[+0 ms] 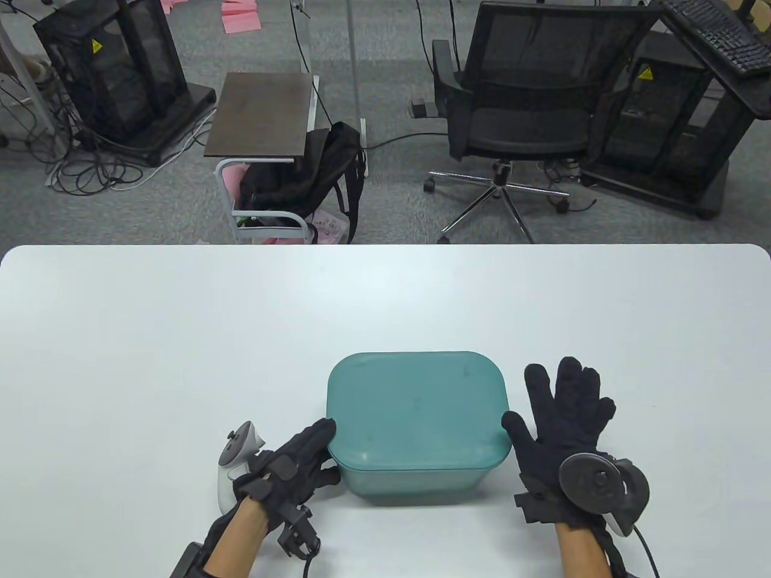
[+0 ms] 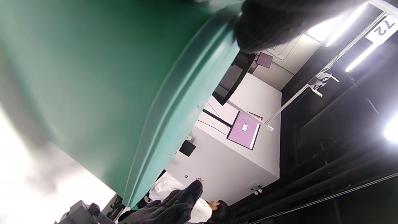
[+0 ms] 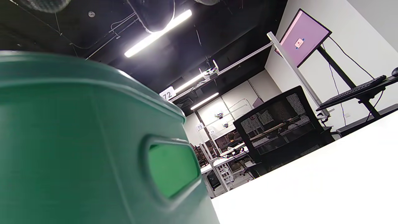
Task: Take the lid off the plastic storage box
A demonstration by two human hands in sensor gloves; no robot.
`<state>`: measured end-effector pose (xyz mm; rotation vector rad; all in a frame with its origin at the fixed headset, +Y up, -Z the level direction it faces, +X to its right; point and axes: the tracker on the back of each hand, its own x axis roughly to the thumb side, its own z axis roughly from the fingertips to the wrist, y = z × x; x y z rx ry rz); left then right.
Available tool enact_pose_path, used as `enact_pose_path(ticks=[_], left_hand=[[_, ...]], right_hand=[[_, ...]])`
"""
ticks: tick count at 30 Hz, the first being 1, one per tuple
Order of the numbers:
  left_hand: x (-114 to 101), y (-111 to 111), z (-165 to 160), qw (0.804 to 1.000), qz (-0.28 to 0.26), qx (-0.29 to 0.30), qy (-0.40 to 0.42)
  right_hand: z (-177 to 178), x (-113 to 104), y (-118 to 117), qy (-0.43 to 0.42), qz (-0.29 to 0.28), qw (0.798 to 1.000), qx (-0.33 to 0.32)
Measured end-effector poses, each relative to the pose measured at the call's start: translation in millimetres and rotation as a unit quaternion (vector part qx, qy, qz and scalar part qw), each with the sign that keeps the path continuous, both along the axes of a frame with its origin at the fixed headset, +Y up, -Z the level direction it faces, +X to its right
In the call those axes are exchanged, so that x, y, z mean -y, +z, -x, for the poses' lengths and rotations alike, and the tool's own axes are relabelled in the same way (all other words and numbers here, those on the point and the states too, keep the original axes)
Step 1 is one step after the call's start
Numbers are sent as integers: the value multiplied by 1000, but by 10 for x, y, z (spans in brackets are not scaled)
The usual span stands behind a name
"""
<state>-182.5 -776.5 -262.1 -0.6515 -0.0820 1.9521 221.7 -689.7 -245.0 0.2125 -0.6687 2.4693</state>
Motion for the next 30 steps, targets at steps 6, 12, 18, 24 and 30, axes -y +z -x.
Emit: enact_pose_path(ticks=[6, 12, 18, 24, 30], left_hand=[[44, -9, 16, 1000, 14, 24, 15], [51, 0, 16, 999, 18, 25, 27], [109, -9, 38, 999, 32, 8, 39], [113, -6, 32, 998, 43, -2, 39], [114, -5, 28, 998, 46, -2, 38]], right_hand=[[3, 2, 1, 1, 3, 1000, 0], [15, -5, 6, 4, 5, 1000, 0], [234, -137, 101, 30, 7, 999, -29], [921, -318, 252, 114, 36, 987, -104], [1649, -328, 305, 177, 67, 967, -169]])
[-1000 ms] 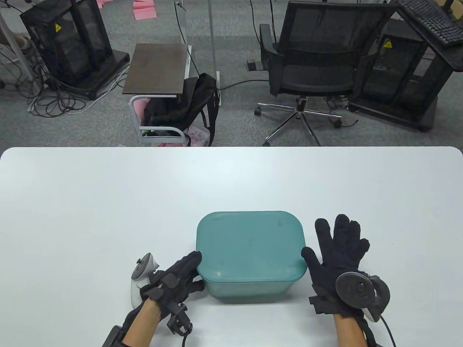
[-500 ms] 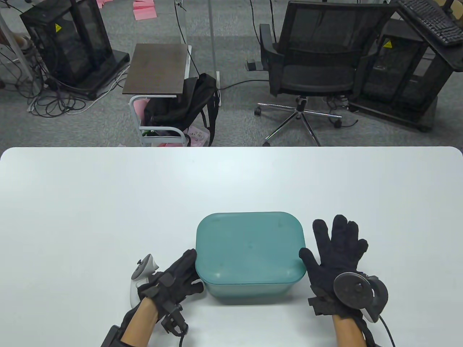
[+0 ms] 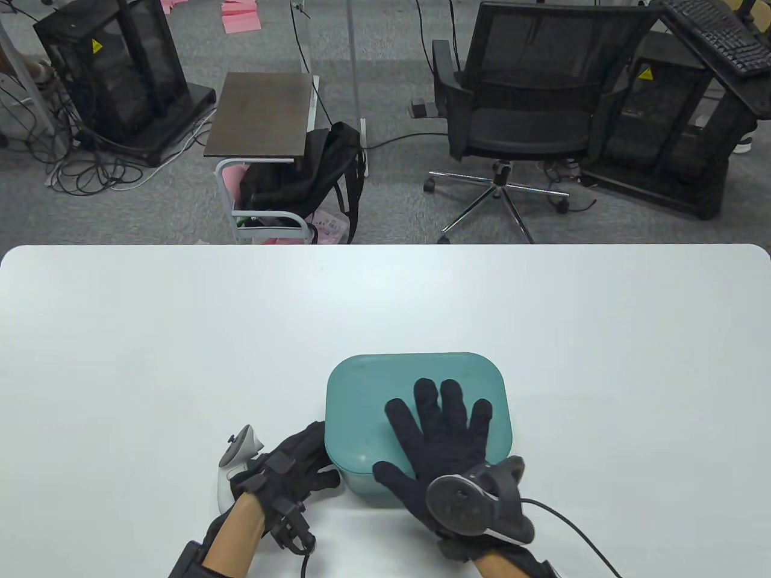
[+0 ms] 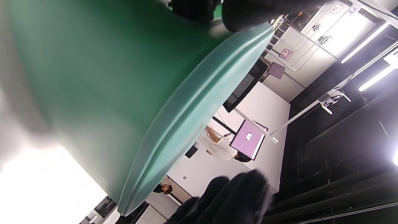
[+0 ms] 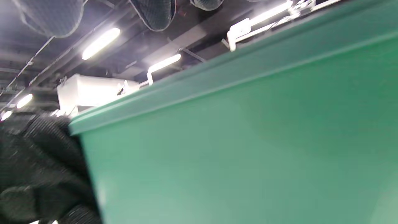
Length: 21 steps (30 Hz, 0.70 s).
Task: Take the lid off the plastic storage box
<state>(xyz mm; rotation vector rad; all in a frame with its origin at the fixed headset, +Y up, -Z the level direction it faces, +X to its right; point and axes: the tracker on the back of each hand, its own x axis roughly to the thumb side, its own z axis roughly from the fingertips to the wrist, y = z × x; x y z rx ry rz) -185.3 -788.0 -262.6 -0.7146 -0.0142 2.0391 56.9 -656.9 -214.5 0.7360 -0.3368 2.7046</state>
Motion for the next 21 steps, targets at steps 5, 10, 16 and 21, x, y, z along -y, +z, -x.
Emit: enact_pose_path(ticks=[5, 10, 16, 21], left_hand=[[12, -3, -1, 1000, 3, -4, -3], [21, -6, 1, 1000, 5, -6, -4], [39, -9, 0, 1000, 3, -6, -2], [52, -13, -7, 1000, 2, -4, 4]], right_hand=[[456, 139, -56, 80, 41, 996, -13], [602, 302, -107, 136, 57, 989, 16], [616, 324, -100, 142, 37, 989, 18], [610, 336, -92, 132, 29, 991, 13]])
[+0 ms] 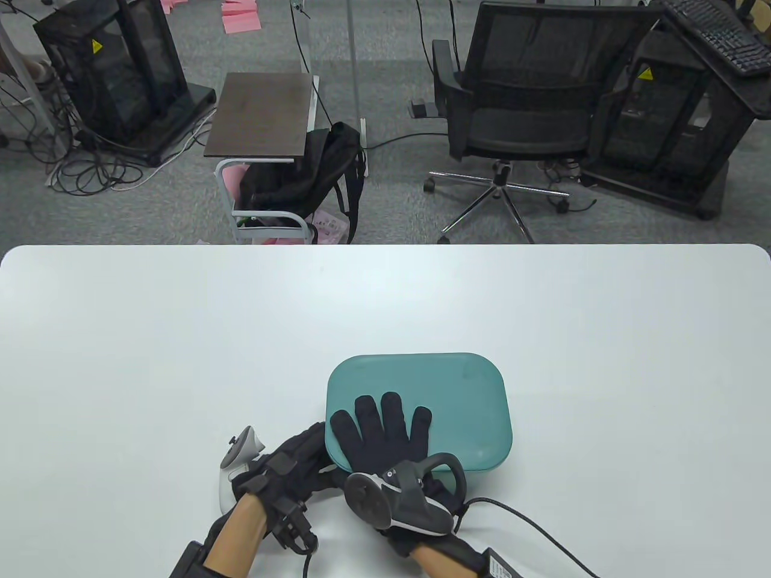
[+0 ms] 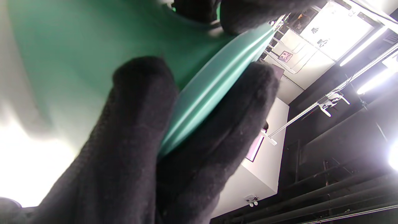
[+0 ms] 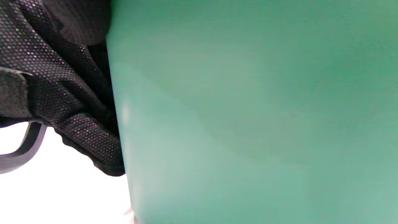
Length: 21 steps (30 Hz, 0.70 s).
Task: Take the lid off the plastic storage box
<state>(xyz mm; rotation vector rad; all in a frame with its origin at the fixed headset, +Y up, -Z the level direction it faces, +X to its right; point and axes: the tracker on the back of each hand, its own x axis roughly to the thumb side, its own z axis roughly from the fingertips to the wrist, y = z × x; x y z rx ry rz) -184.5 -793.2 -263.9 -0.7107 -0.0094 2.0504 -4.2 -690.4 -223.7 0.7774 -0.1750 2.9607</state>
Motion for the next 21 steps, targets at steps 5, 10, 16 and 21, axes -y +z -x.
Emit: enact_pose_path(ticks=[5, 10, 16, 21], left_hand=[[6, -2, -4, 1000, -1, 0, 0], [20, 2, -18, 1000, -4, 1, 7], [27, 3, -29, 1000, -7, 3, 16], [30, 11, -34, 1000, -6, 5, 19]], right_hand=[[-14, -2, -5, -11, 4, 1000, -6], [-27, -12, -17, -21, 14, 1000, -10], [-47, -27, -25, -27, 16, 999, -13], [-49, -27, -28, -32, 21, 999, -14]])
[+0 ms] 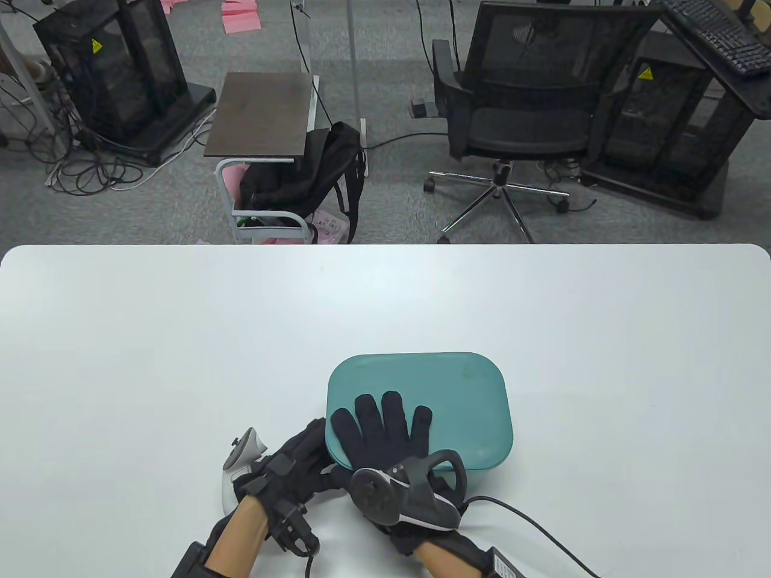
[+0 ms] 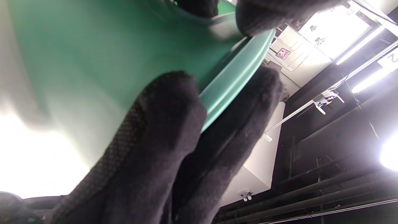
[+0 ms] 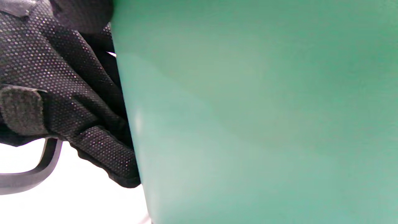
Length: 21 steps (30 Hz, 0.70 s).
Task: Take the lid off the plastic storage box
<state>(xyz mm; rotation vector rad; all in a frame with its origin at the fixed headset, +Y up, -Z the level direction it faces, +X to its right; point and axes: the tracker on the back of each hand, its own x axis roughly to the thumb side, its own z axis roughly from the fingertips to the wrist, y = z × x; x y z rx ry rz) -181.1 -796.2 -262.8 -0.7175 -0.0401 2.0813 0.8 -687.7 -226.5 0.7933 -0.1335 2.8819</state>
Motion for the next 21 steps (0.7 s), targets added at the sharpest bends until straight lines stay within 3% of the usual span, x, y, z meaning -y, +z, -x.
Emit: enact_pose_path(ticks=[12, 21], left_hand=[[2, 1, -4, 1000, 2, -10, -2], [10, 3, -3, 1000, 6, -16, -5]], right_hand=[[-39, -84, -18, -15, 16, 1000, -4], [-148, -431, 43, -50, -34, 998, -2]])
